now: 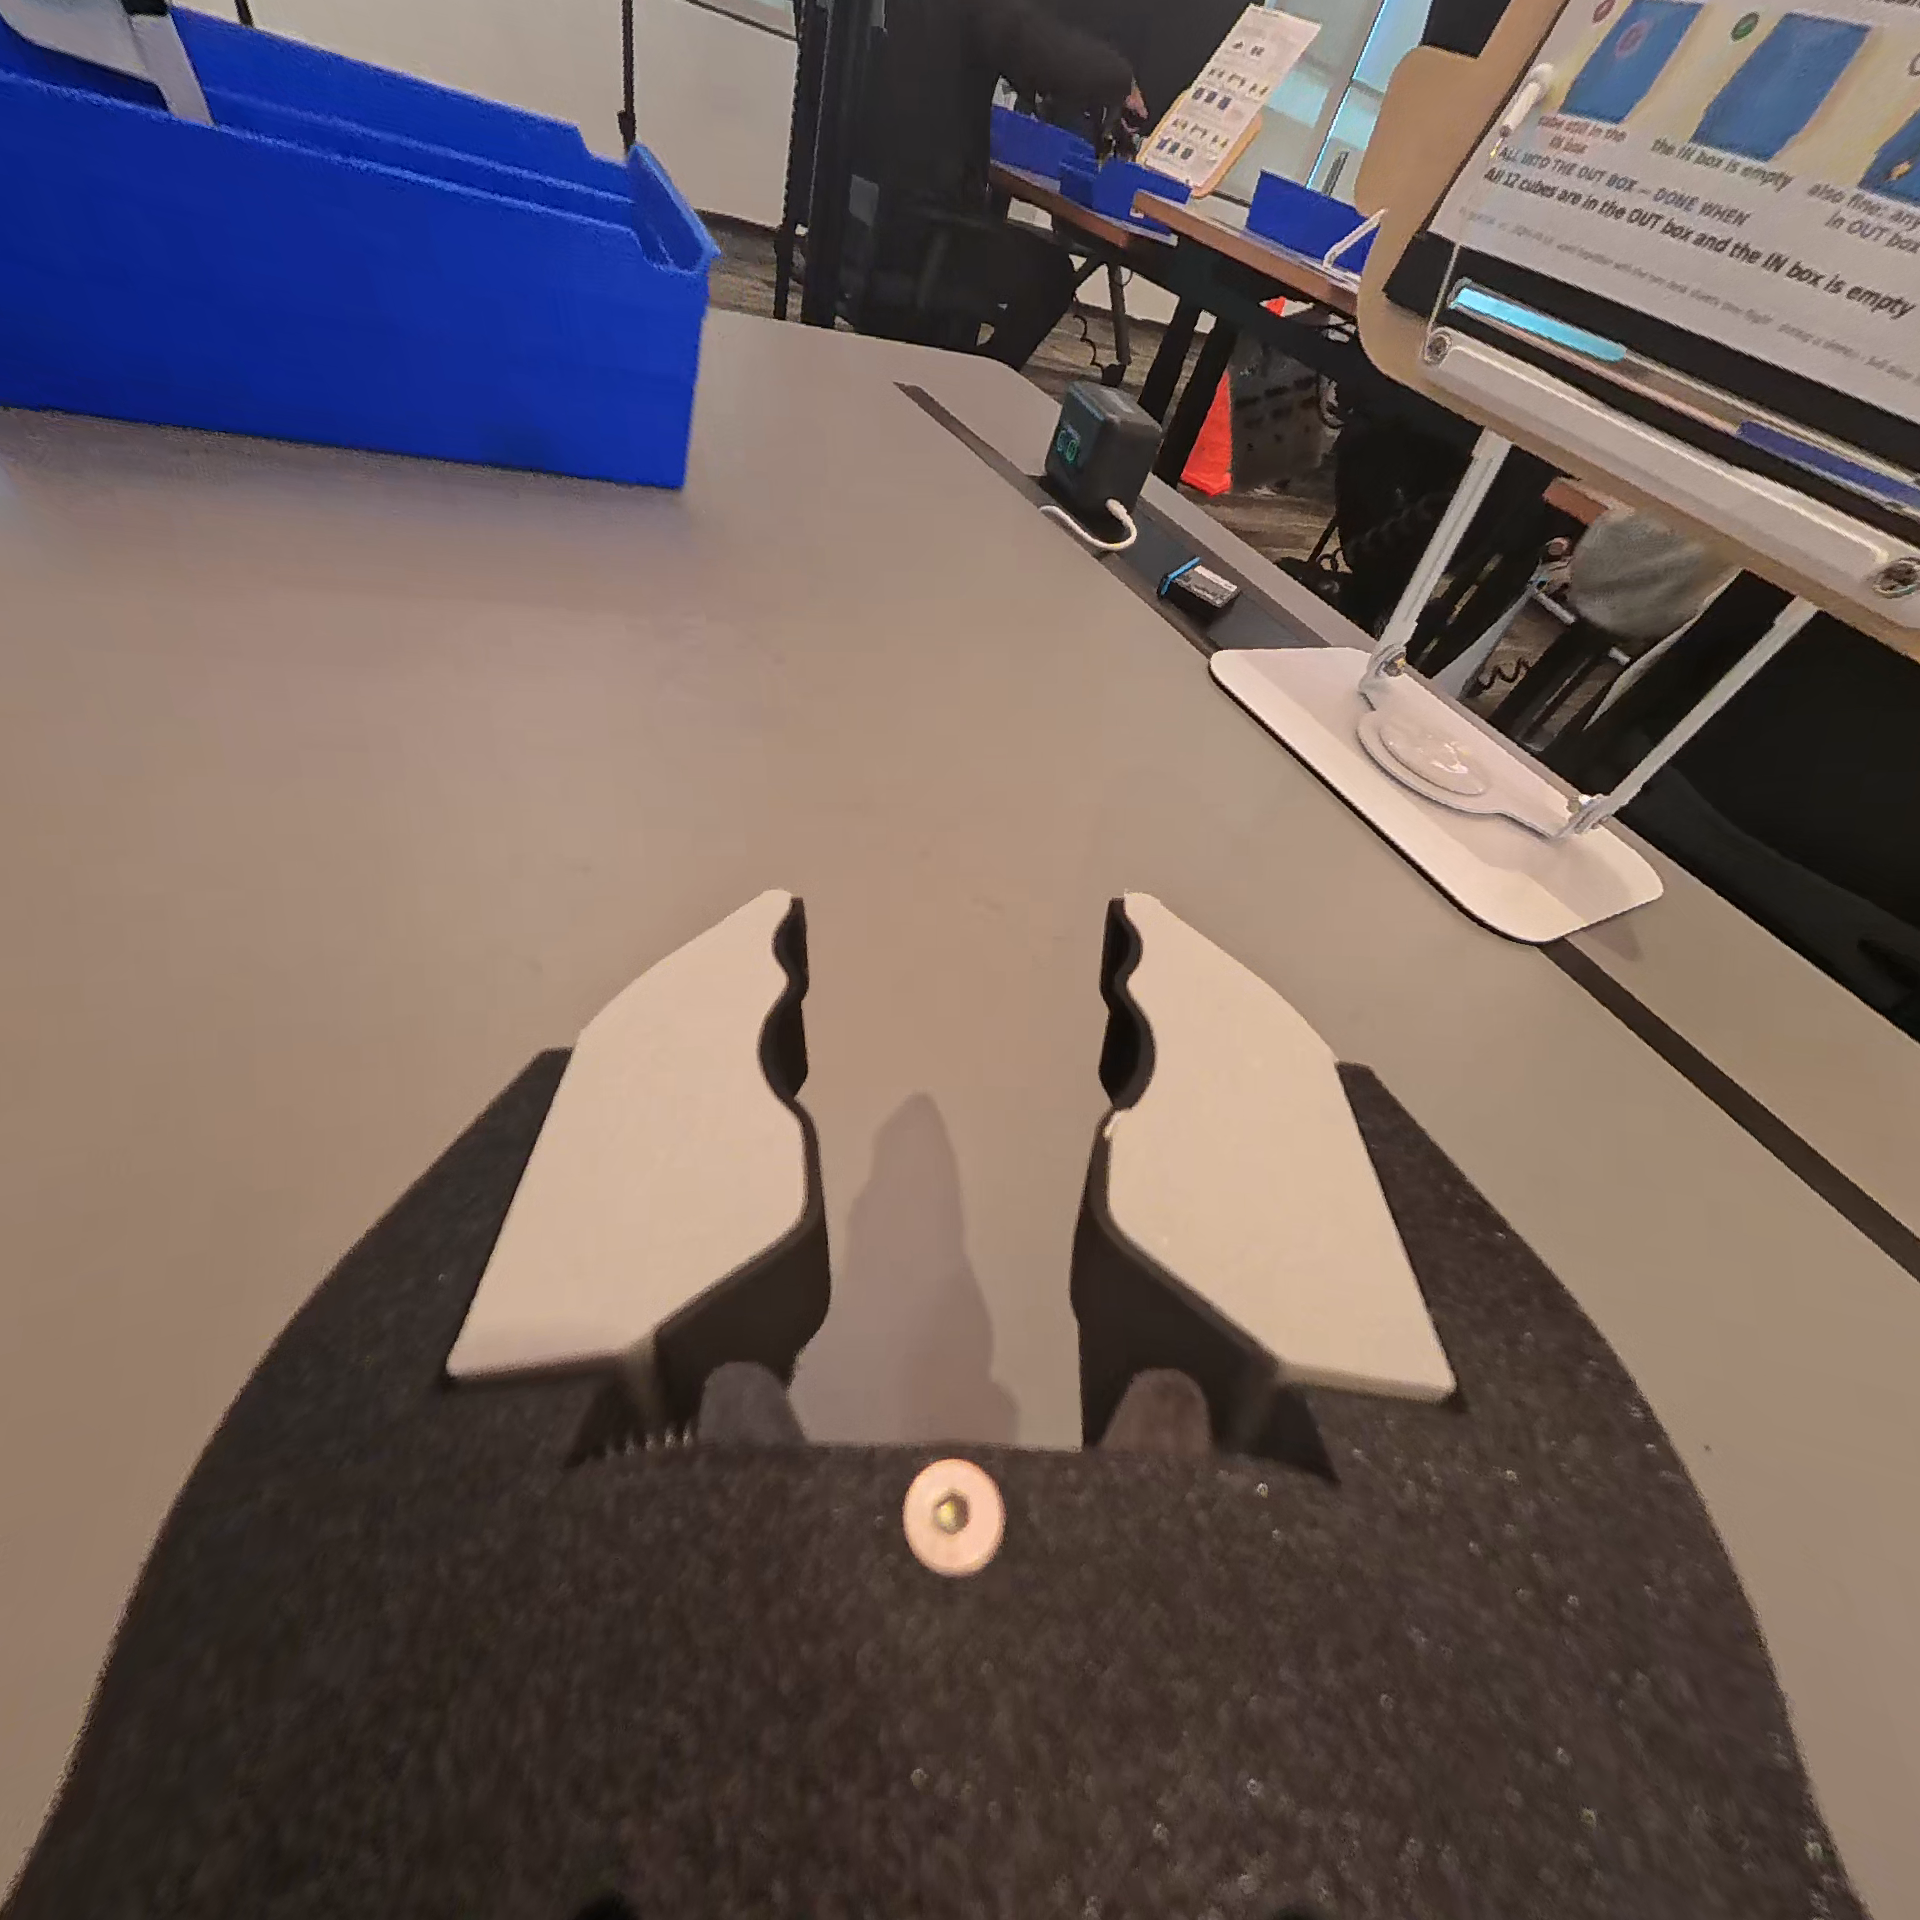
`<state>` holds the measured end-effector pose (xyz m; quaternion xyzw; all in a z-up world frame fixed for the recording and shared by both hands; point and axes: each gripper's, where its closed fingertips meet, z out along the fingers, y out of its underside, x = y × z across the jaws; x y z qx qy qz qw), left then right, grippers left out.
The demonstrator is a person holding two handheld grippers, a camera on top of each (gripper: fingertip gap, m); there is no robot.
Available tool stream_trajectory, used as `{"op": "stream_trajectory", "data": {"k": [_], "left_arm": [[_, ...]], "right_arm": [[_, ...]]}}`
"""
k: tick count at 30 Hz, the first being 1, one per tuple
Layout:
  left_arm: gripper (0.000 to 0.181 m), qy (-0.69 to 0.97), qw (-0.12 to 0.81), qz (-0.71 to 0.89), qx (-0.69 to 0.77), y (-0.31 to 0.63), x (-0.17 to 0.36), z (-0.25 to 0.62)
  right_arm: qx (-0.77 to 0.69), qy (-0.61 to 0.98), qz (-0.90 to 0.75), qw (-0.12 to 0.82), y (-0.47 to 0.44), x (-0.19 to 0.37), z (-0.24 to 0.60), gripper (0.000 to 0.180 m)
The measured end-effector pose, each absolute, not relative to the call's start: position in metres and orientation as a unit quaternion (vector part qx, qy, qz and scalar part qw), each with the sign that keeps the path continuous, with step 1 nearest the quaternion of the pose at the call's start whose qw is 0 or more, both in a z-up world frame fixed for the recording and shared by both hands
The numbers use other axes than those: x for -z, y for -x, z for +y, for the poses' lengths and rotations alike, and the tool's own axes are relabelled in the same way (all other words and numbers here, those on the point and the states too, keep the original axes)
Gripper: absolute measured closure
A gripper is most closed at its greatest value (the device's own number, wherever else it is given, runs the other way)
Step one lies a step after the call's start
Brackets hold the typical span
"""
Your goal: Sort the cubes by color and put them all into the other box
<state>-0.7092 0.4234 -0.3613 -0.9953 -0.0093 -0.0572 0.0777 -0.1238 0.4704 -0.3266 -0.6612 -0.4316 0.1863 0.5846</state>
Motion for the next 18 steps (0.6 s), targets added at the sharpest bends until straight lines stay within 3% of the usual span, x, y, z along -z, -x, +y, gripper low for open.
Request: {"op": "stream_trajectory", "data": {"k": [18], "left_arm": [[0.176,0.99,0.105,-0.076,0.052,0.761,0.36,0.439]], "right_arm": [[-0.193,0.674,-0.426,0.572,0.129,0.335,0.475,0.127]]}}
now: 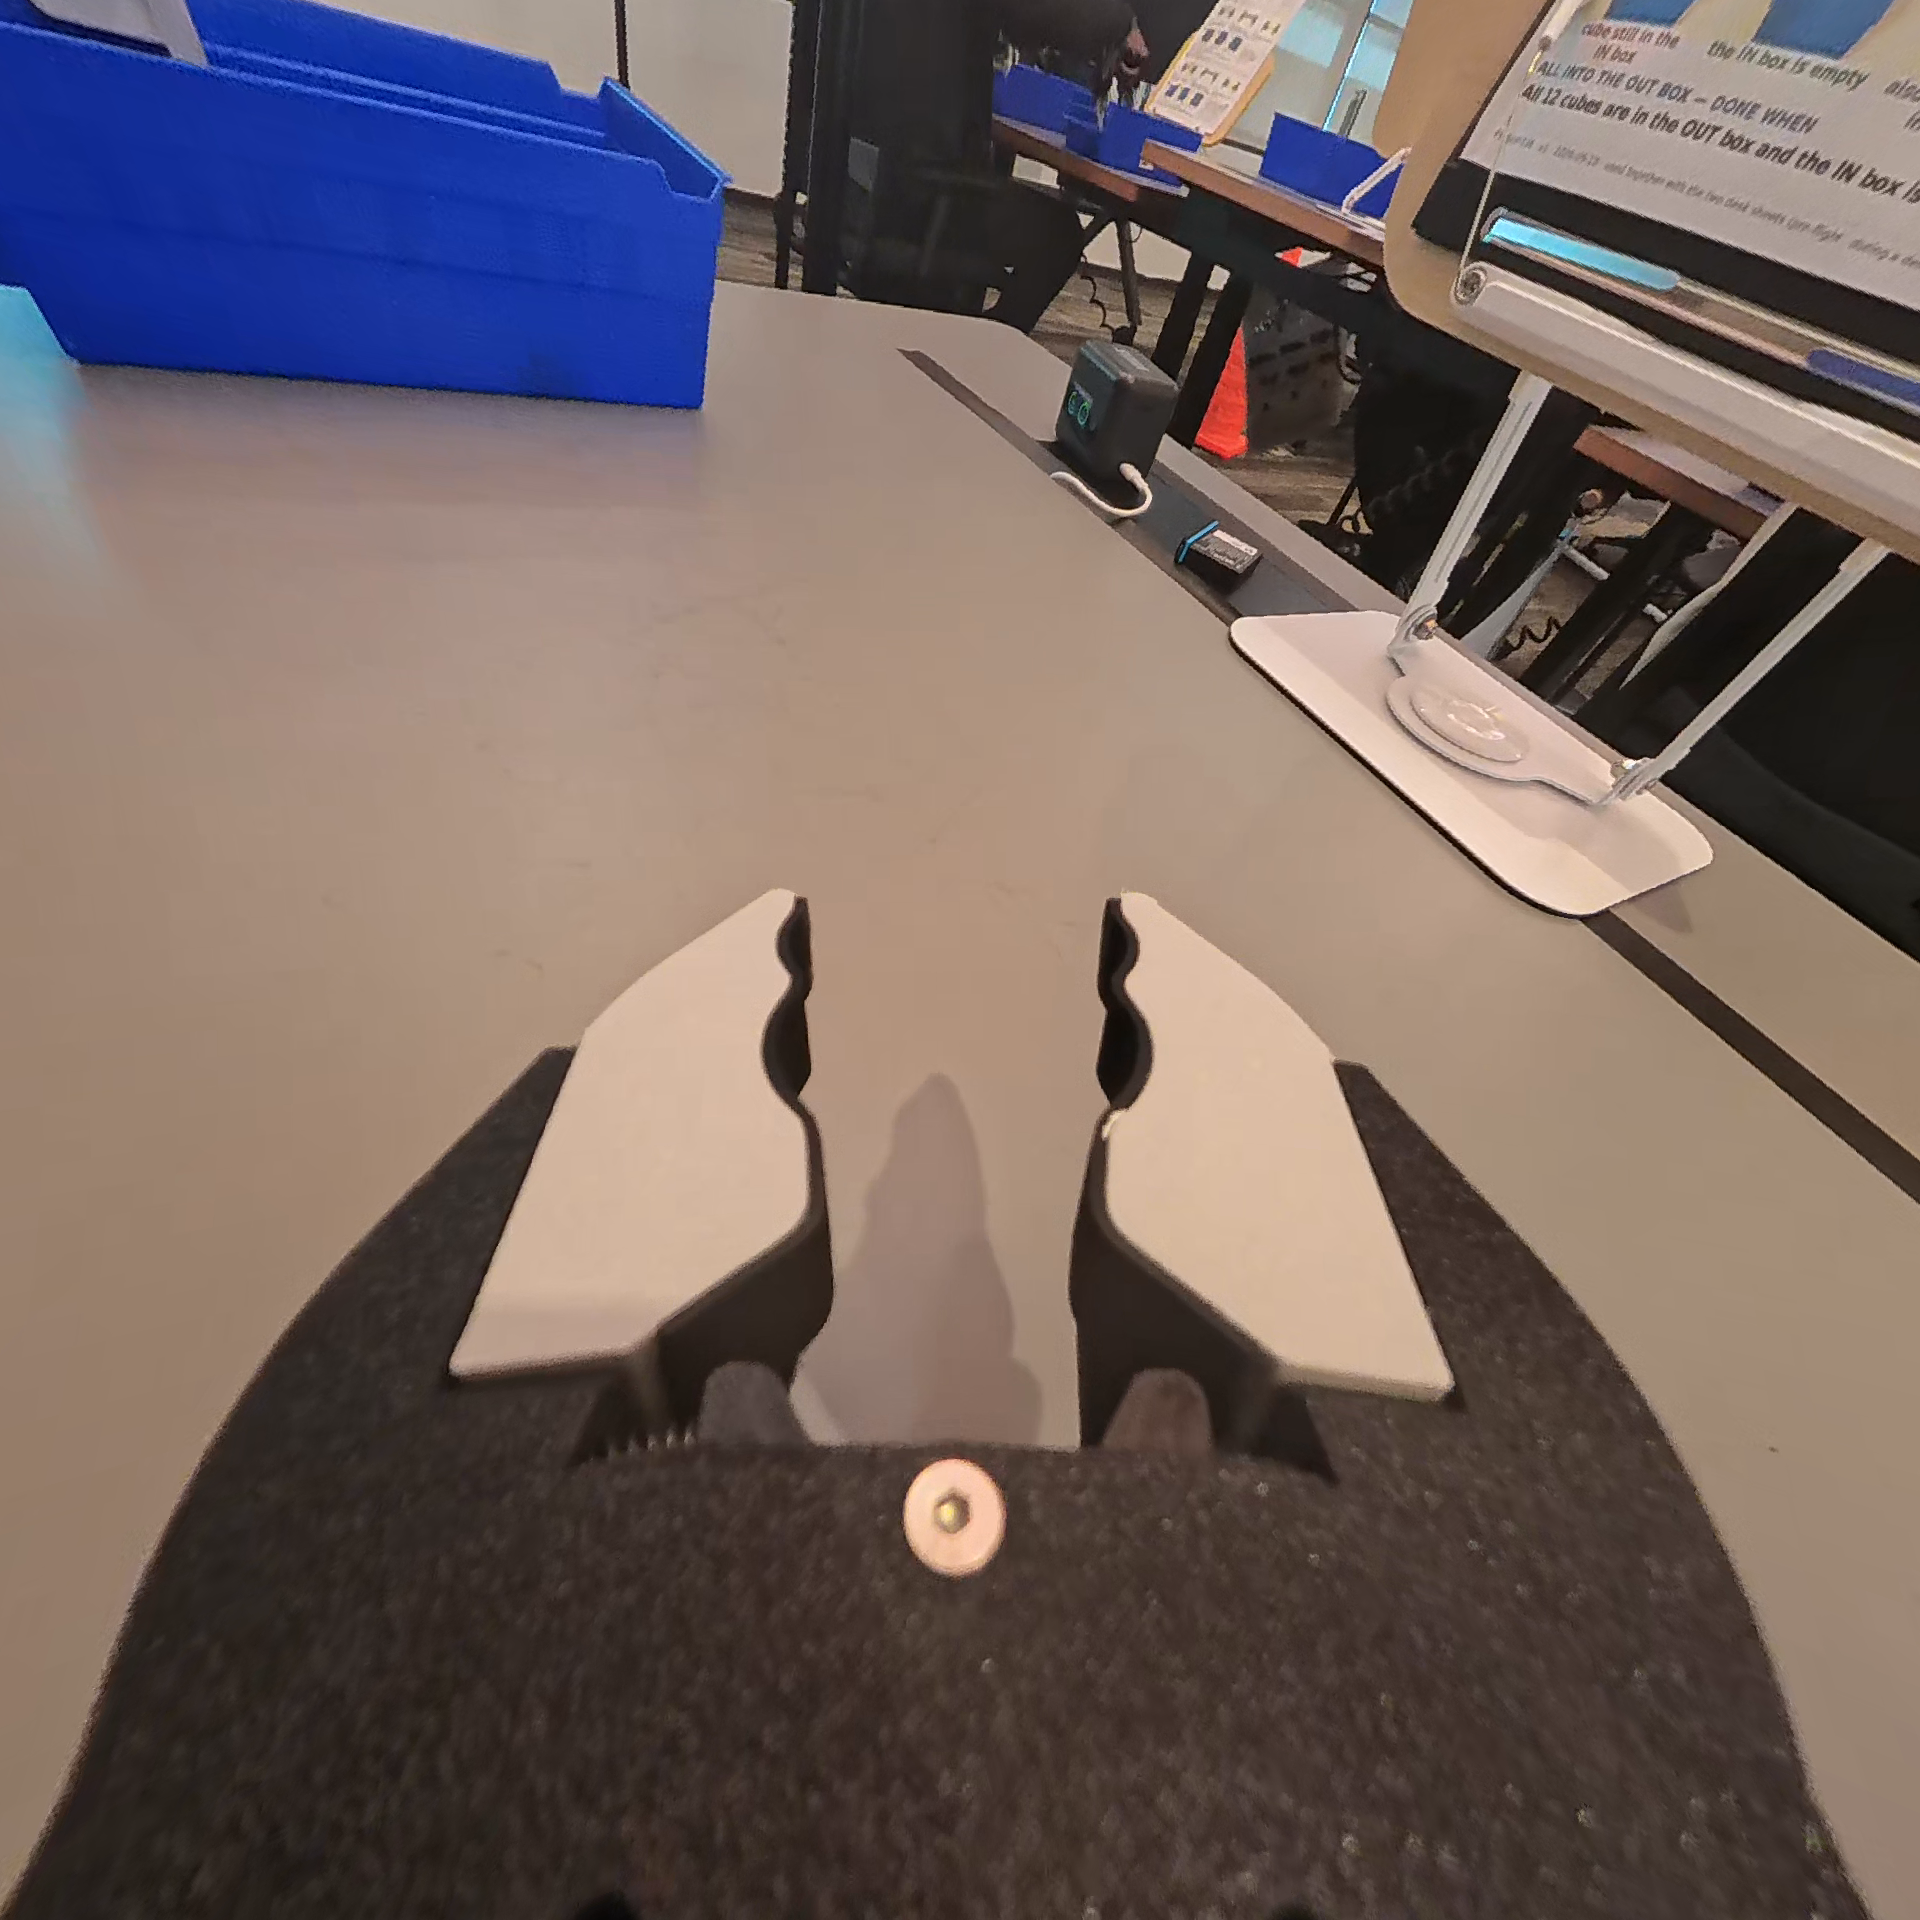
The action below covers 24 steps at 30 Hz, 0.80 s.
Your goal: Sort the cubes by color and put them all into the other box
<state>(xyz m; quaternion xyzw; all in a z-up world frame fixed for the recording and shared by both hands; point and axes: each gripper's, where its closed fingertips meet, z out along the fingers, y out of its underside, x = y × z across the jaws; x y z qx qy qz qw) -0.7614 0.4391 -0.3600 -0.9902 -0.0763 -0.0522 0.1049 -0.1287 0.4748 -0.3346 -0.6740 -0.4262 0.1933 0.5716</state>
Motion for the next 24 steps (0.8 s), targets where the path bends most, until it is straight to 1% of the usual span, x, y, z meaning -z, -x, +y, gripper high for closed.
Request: {"op": "stream_trajectory", "data": {"k": [8,13,17,19,22,24], "left_arm": [[0.175,0.988,0.106,-0.099,0.051,0.772,0.36,0.44],[0.175,0.989,0.111,-0.087,0.045,0.773,0.36,0.44],[0.172,0.986,0.147,-0.067,0.038,0.775,0.353,0.443],[0.159,0.981,0.181,-0.063,0.035,0.779,0.342,0.446],[0.132,0.963,0.264,-0.035,0.032,0.776,0.309,0.456],[0.123,0.946,0.323,0.026,0.021,0.764,0.282,0.463]], "right_arm": [[-0.192,0.675,-0.431,0.566,0.13,0.337,0.475,0.127],[-0.196,0.676,-0.433,0.563,0.132,0.338,0.474,0.127],[-0.198,0.671,-0.436,0.566,0.133,0.336,0.473,0.126],[-0.197,0.669,-0.436,0.569,0.133,0.335,0.472,0.126],[-0.198,0.666,-0.436,0.572,0.133,0.333,0.472,0.126],[-0.198,0.666,-0.435,0.573,0.132,0.333,0.472,0.126]]}}
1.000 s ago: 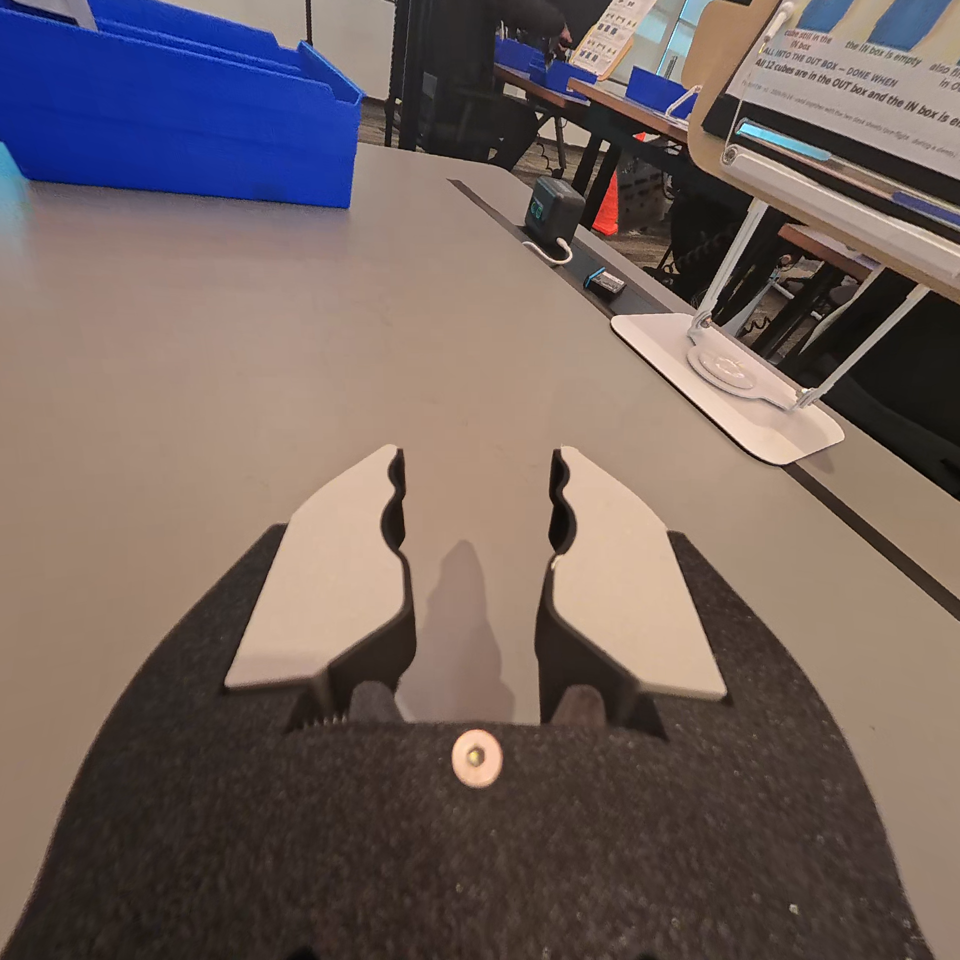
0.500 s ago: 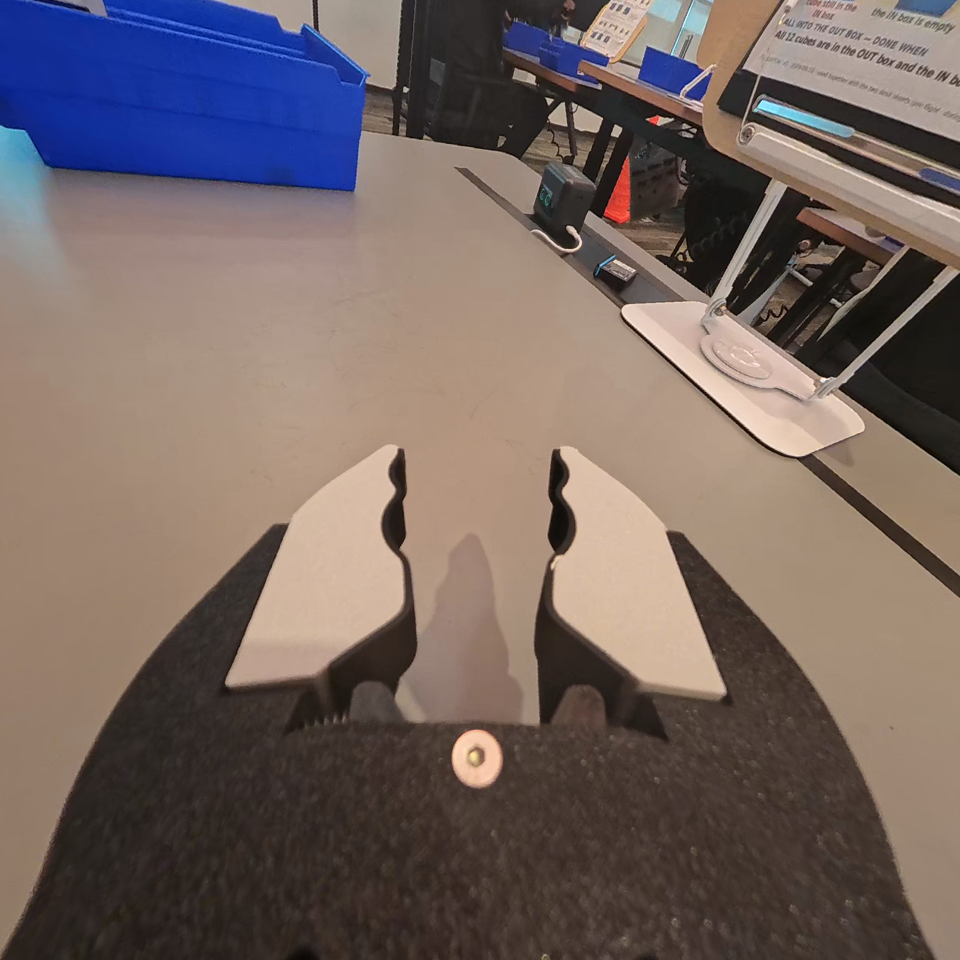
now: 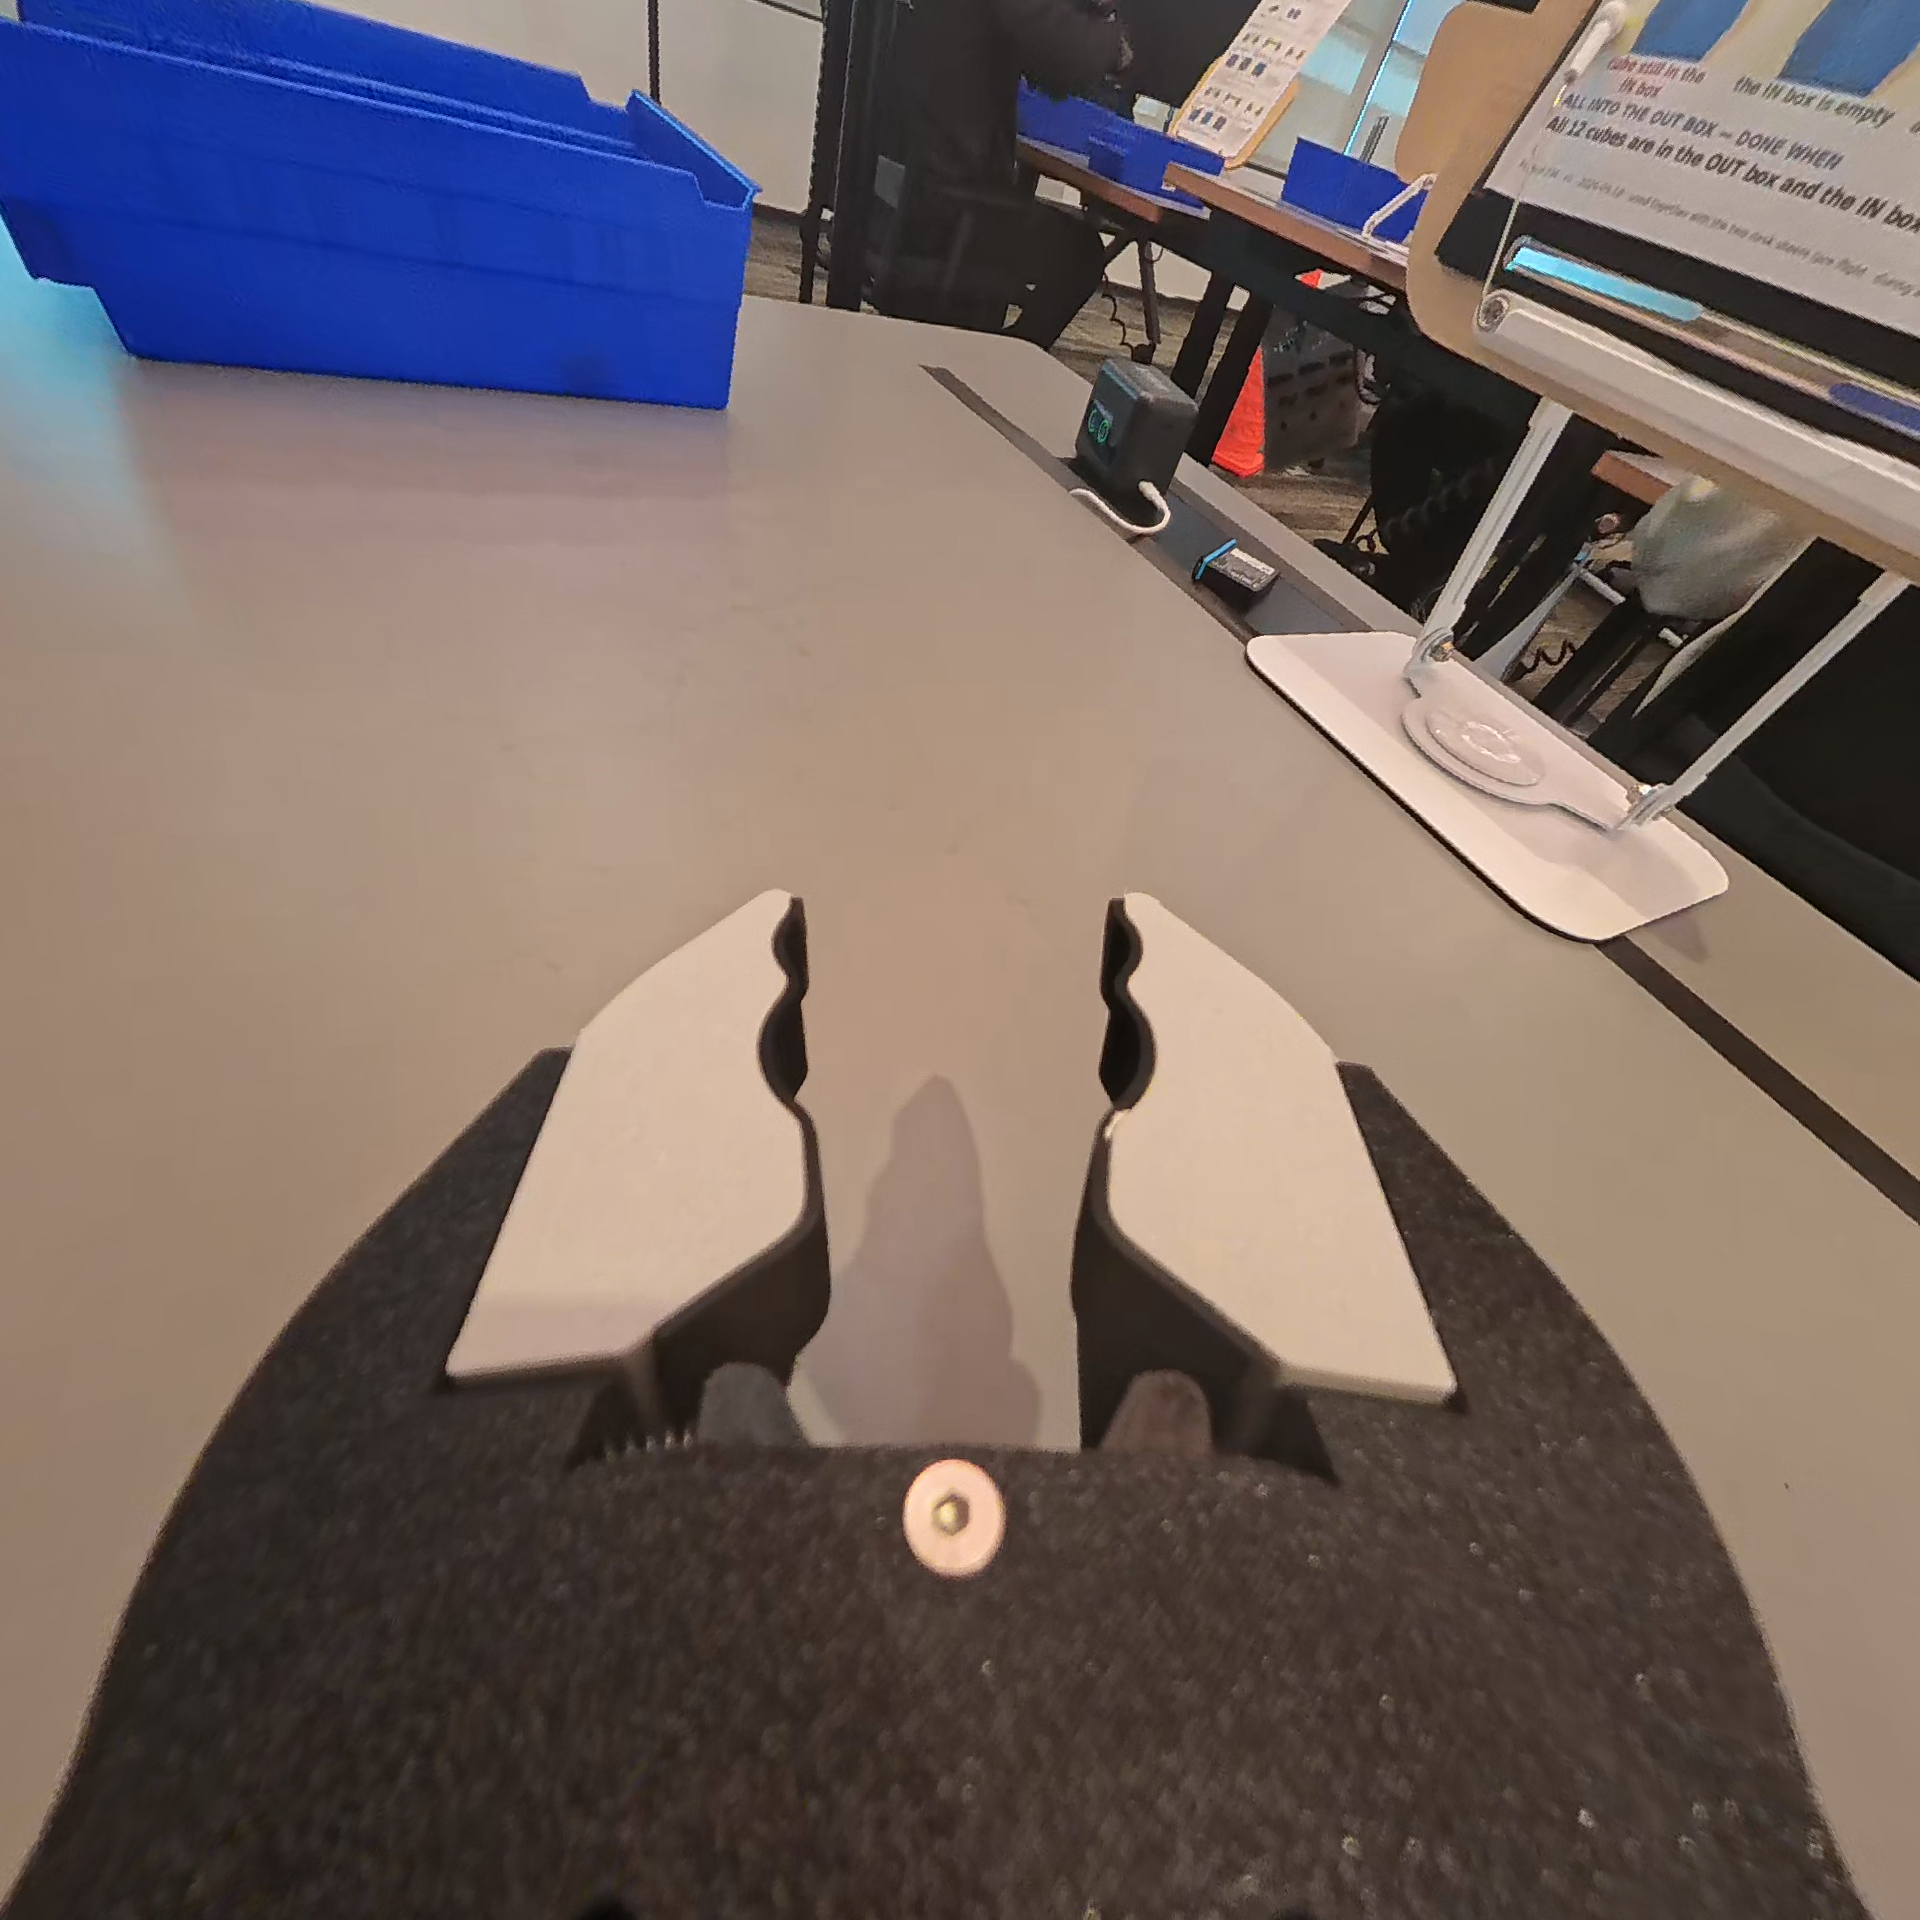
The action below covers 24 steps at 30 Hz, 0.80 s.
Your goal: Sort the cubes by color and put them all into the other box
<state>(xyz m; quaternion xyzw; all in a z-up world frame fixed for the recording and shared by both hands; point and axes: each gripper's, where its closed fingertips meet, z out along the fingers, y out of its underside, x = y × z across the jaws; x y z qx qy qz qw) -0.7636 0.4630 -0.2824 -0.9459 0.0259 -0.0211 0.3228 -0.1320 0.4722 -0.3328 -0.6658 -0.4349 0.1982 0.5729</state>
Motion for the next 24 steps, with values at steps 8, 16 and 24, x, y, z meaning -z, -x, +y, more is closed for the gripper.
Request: {"op": "stream_trajectory", "data": {"k": [8,16,24], "left_arm": [[0.113,0.886,0.273,0.375,-0.005,0.667,0.293,0.439],[0.131,0.877,0.23,0.422,-0.002,0.651,0.337,0.444],[0.128,0.887,0.164,0.432,-0.01,0.662,0.374,0.451]], "right_arm": [[-0.2,0.661,-0.438,0.576,0.132,0.332,0.47,0.126],[-0.195,0.665,-0.425,0.582,0.129,0.331,0.47,0.126],[-0.197,0.671,-0.425,0.575,0.131,0.336,0.471,0.126]]}}
